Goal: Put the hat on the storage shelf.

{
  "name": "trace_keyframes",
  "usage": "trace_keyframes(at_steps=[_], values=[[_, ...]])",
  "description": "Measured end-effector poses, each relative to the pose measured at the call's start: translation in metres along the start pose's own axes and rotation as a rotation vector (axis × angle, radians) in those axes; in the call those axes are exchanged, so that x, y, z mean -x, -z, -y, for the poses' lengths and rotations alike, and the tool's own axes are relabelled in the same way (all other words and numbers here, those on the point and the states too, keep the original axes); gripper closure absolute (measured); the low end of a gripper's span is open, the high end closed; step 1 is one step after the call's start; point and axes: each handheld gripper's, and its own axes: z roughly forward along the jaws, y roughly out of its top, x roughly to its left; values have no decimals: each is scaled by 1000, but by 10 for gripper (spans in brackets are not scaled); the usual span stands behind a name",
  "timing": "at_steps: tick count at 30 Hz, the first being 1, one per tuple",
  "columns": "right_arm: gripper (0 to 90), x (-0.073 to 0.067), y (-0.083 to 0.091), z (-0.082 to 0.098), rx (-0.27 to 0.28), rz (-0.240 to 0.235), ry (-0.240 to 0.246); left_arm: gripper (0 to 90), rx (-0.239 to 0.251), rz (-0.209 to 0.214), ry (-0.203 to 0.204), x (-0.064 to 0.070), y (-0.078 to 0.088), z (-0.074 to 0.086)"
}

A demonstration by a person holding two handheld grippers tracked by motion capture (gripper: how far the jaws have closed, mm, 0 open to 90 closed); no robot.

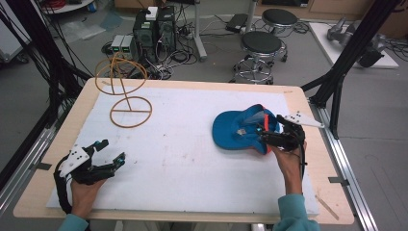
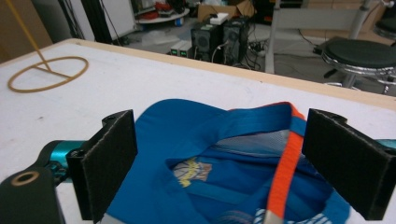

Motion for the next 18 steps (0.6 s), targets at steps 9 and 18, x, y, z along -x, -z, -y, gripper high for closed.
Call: trace_keyframes(at_steps=[9,18], values=[[97,18,-18,-3,-102,14,-27,172,0,0,0,0,0,0],[167,33,-37,8,-183,48,-91,171,0,0,-1,0,0,0]])
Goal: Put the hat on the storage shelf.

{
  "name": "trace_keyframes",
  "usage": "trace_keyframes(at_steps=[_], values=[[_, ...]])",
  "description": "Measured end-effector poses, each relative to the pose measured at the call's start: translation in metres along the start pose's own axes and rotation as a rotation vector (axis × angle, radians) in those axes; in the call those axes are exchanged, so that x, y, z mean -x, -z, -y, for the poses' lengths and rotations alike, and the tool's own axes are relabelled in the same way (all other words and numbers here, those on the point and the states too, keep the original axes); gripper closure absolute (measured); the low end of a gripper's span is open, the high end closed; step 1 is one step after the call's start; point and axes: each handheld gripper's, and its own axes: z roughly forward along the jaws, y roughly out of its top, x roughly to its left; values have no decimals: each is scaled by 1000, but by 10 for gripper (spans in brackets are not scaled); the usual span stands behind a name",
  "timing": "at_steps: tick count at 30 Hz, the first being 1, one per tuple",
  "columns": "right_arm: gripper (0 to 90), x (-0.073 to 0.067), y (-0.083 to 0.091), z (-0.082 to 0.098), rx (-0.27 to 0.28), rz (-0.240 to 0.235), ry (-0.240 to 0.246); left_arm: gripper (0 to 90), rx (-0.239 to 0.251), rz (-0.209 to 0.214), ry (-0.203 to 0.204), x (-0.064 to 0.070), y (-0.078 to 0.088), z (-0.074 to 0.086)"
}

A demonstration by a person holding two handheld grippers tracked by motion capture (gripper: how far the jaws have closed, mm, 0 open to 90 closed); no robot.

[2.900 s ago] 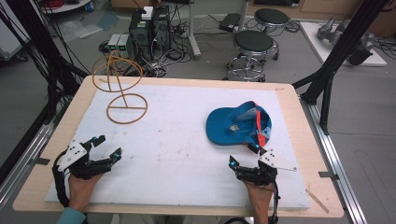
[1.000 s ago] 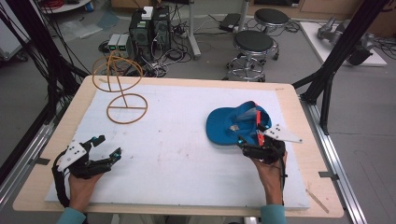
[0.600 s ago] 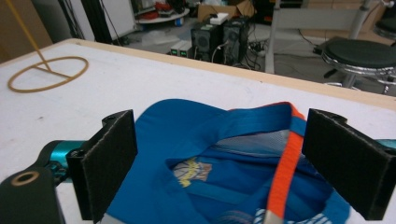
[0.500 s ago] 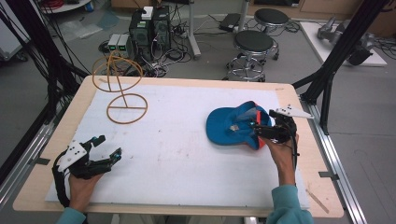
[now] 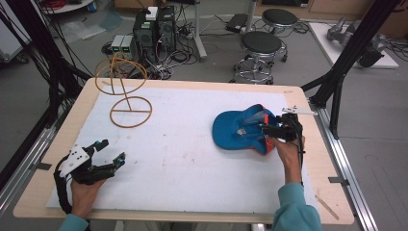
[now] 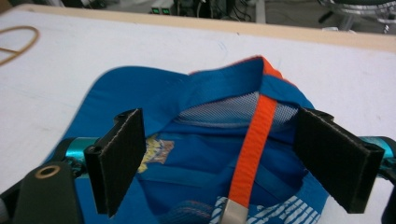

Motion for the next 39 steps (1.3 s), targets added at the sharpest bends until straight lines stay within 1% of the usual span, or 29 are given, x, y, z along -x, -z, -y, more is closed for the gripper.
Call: trace_keyframes(at_steps=[1,2,3,7,8,11,12,14,15,16,17,18,20,24,25,26,27,28,29,31,32,34,35,36,37,39], values=[[191,1,-2,0,-8,4,5,172,1,0,0,0,0,0],[236,2,-5,1,-16,12,18,172,1,1,0,0,0,0],[253,3,-6,1,-17,9,16,171,1,1,0,0,0,0],[272,7,-11,2,-21,13,8,172,2,2,-1,0,0,0],[280,10,-15,3,-48,13,-5,172,1,2,0,0,0,0],[293,12,-19,4,-56,12,-9,172,1,3,0,0,0,0],[305,13,-21,4,-63,19,-9,172,2,4,-2,0,0,0],[336,14,-23,5,-79,23,-16,172,0,4,-5,0,0,0],[346,16,-25,7,-97,36,-17,172,0,4,-6,0,0,0],[346,16,-25,7,-97,36,-17,172,0,3,-6,0,0,0],[366,17,-27,8,-116,34,-30,172,-1,3,-8,0,0,0],[366,17,-27,9,-122,38,-28,172,0,4,-8,1,0,0],[376,19,-28,10,-130,31,-43,172,2,6,-9,0,0,0],[405,20,-30,11,-145,35,-41,172,2,7,-10,1,0,0],[421,20,-31,12,-157,34,-44,171,2,7,-10,1,0,0],[421,20,-31,12,-157,34,-44,171,2,7,-11,1,0,0],[441,20,-32,13,-173,37,-47,172,1,7,-11,0,0,0],[441,20,-32,13,-173,37,-47,172,2,7,-10,0,0,0],[458,20,-33,13,-171,27,-51,172,2,8,-9,0,0,0],[497,20,-34,13,-170,25,-59,172,2,8,-7,0,0,0],[529,19,-34,13,-166,17,-71,172,2,8,-7,0,0,0],[541,19,-34,14,-164,24,-70,172,2,8,-7,0,0,0],[551,20,-36,14,-168,11,-78,172,2,8,-7,0,0,0],[559,20,-36,14,-168,11,-80,172,2,8,-7,0,0,0],[585,19,-37,15,-171,11,-78,172,4,8,-5,0,0,0],[597,19,-37,15,-176,8,-74,172,4,8,-4,0,0,0]])
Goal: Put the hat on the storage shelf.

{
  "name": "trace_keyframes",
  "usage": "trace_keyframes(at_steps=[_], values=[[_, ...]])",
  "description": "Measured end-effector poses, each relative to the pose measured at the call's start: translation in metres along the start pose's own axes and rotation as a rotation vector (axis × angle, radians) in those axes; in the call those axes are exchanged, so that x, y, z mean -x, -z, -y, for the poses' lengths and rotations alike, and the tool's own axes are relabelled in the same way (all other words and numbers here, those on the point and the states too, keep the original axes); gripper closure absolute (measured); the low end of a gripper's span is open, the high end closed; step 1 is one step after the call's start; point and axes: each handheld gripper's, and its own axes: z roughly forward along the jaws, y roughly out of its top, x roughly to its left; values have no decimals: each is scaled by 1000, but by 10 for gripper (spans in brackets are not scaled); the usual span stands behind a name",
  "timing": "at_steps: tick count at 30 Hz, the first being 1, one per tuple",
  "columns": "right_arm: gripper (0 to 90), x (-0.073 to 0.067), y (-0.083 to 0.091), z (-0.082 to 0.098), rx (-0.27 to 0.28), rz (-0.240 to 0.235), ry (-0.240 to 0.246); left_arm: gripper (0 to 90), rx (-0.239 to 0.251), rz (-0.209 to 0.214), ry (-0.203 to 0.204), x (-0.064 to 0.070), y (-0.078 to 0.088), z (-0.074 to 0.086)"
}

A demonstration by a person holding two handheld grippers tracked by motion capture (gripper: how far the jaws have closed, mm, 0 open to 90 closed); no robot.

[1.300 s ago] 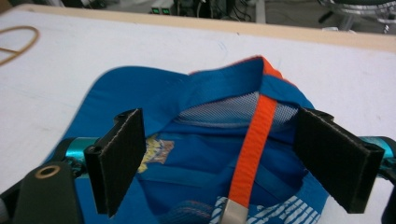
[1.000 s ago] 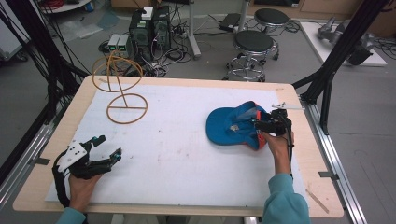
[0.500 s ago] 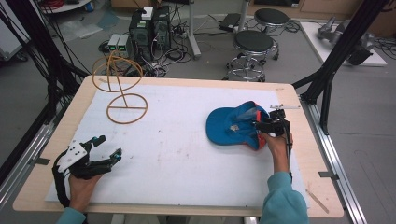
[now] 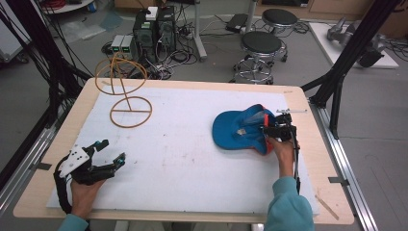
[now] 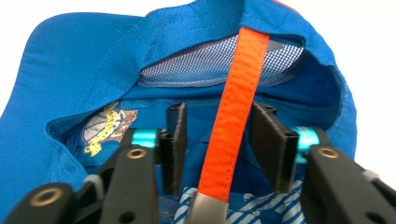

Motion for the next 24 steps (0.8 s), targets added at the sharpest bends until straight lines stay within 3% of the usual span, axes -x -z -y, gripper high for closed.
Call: trace_keyframes(at_steps=[2,6,20,24], values=[[680,-1,0,0,-8,10,10,171,0,0,-1,0,0,0],[750,-2,2,-1,-8,0,16,172,-1,0,-1,0,0,0],[773,-4,15,-4,24,-11,12,172,-3,-1,-6,0,0,0],[775,-6,25,-6,60,-31,5,172,-3,-2,-6,0,0,0]])
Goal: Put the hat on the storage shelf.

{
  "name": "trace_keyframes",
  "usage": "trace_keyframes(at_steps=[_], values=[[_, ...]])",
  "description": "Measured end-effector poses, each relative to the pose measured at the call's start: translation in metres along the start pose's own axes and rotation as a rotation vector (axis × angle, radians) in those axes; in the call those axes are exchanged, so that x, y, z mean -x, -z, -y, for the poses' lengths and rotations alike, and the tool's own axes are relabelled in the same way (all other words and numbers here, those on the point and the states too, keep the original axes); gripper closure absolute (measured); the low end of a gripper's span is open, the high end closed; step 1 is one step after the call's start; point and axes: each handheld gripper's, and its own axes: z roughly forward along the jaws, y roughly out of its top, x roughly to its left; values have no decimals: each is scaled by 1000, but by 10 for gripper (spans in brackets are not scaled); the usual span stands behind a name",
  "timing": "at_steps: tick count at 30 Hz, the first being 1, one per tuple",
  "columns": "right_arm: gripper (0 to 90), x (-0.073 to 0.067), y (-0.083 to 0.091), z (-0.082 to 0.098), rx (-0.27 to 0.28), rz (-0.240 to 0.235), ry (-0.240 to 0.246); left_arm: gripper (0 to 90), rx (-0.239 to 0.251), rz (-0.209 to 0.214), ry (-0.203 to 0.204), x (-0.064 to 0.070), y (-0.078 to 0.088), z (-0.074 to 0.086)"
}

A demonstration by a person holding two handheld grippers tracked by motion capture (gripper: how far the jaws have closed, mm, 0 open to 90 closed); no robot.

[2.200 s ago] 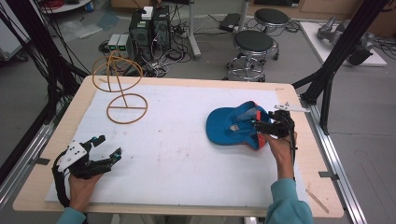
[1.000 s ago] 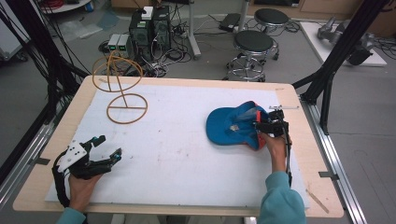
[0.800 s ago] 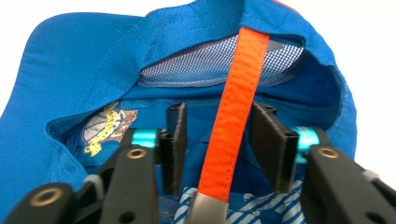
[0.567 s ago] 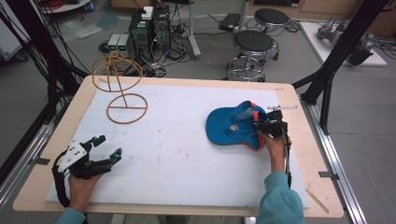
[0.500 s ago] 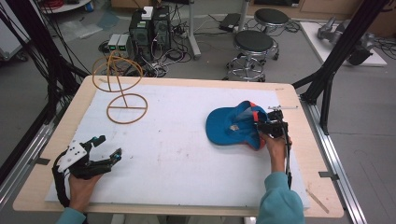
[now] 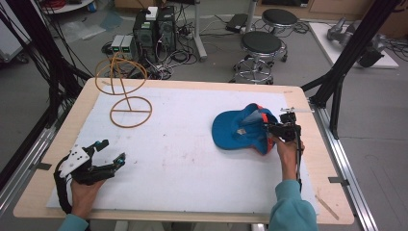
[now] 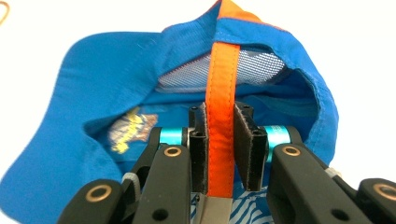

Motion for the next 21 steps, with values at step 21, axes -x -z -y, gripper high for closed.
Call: trace_keyframes(at_steps=[21], values=[[780,-41,66,-28,182,-94,78,172,3,-3,11,0,0,0]])
